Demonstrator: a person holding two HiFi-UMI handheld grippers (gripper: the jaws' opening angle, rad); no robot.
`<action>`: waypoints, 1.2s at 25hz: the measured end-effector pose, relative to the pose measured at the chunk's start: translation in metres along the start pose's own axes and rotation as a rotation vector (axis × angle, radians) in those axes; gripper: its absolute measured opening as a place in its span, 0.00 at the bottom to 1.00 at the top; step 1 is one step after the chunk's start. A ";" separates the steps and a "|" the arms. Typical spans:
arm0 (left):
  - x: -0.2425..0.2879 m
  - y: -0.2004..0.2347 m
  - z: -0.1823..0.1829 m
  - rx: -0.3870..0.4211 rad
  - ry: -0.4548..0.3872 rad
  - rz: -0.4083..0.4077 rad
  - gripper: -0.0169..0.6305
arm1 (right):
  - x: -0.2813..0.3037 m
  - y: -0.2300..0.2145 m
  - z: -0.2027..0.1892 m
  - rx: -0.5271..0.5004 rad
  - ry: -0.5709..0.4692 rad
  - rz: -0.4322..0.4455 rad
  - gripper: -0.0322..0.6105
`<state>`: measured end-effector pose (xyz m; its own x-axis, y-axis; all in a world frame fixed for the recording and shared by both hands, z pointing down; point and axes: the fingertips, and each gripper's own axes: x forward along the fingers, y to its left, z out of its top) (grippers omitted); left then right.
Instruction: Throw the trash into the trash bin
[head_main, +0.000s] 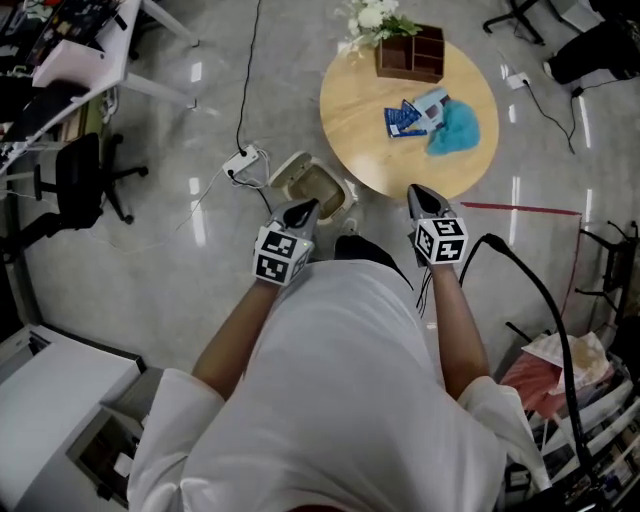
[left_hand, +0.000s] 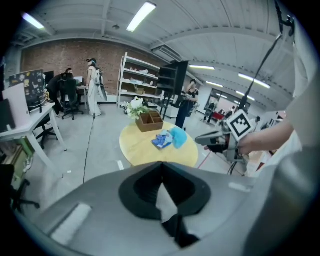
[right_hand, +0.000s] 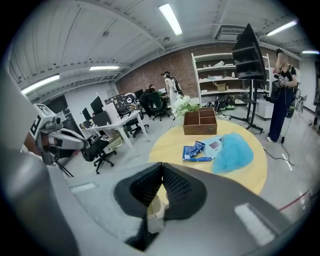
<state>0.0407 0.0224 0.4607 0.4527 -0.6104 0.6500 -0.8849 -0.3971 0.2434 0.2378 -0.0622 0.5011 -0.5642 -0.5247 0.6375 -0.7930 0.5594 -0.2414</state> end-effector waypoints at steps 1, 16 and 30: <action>0.003 -0.001 0.001 -0.006 0.001 0.005 0.03 | 0.003 -0.008 -0.001 0.002 0.009 -0.004 0.05; 0.022 0.009 0.007 -0.074 0.036 0.073 0.03 | 0.040 -0.137 -0.009 0.049 0.128 -0.143 0.16; 0.029 0.026 0.001 -0.111 0.063 0.080 0.03 | 0.079 -0.202 -0.007 0.018 0.234 -0.267 0.37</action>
<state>0.0312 -0.0062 0.4856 0.3753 -0.5918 0.7134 -0.9263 -0.2684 0.2646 0.3547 -0.2118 0.6058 -0.2704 -0.4880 0.8299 -0.9103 0.4103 -0.0553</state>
